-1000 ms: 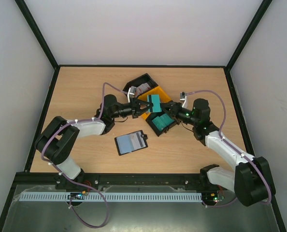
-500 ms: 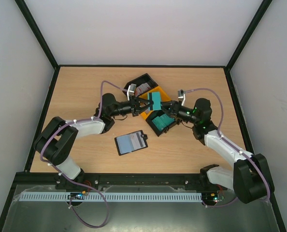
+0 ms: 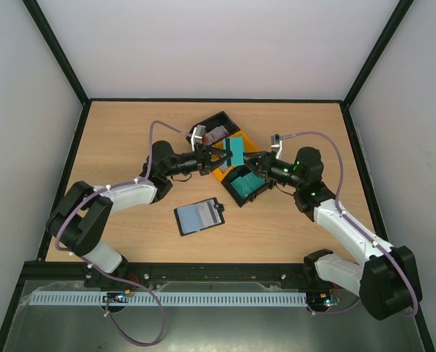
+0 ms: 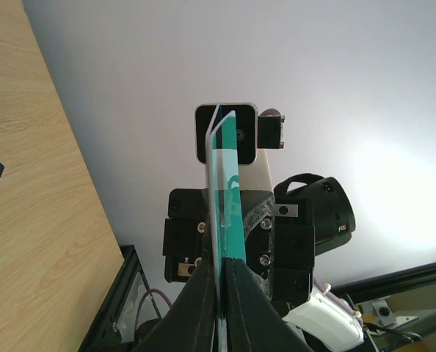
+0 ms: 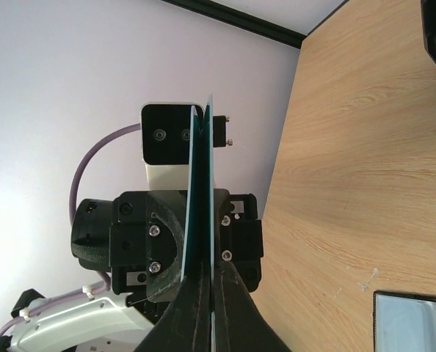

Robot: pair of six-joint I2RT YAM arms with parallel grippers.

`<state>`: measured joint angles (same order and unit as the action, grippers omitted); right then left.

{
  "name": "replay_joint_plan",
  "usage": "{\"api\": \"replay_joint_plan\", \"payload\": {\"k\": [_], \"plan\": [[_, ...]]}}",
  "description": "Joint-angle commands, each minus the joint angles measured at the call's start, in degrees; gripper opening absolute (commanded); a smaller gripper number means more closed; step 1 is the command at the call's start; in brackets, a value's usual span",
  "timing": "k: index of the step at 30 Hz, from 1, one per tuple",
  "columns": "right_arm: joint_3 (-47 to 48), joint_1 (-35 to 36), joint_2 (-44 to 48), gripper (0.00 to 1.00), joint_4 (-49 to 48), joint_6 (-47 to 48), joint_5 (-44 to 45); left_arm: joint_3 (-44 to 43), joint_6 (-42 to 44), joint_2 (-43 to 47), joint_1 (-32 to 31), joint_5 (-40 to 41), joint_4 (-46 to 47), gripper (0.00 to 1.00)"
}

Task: Put the credit cards into the card holder
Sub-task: Pick up the credit card from the storage box, then insert the credit card into the card holder.

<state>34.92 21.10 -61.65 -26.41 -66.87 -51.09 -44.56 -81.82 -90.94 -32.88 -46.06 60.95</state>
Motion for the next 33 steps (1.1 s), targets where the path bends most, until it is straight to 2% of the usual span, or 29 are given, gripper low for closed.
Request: {"api": "replay_joint_plan", "payload": {"k": [1, 11, 16, 23, 26, 28, 30, 33], "plan": [[3.9, -0.4, 2.9, 0.02, 2.0, 1.4, 4.7, 2.2, 0.8, 1.9, 2.0, -0.5, -0.9, 0.06], [5.9, -0.5, 3.2, 0.02, 3.3, 0.0, 5.4, 4.6, 1.0, 4.5, 4.1, -1.7, -0.7, 0.09], [6.6, -0.5, 3.2, 0.02, 4.8, 0.2, 5.3, 4.8, 1.2, 5.0, 4.8, -1.9, -0.7, 0.07], [8.7, -0.5, 3.3, 0.02, 14.3, 7.3, 9.6, 7.2, 5.2, 7.2, 6.4, -0.8, -4.7, 0.03], [8.6, -0.4, 3.2, 0.02, 19.0, 11.8, 12.2, 8.2, 13.4, 10.7, 7.4, 2.3, -15.6, 0.03], [8.1, 0.6, 3.1, 0.02, 21.7, 14.4, 14.8, 8.0, 22.0, 14.4, 7.7, 7.6, -30.2, 0.03], [7.0, 4.1, 2.7, 0.02, 23.3, 16.2, 18.5, 7.3, 30.3, 18.4, 7.6, 15.7, -43.1, 0.03], [4.4, 11.3, 0.5, 0.02, 23.2, 16.7, 24.9, 8.2, 36.0, 24.0, 7.7, 25.9, -55.0, 0.03]]}}
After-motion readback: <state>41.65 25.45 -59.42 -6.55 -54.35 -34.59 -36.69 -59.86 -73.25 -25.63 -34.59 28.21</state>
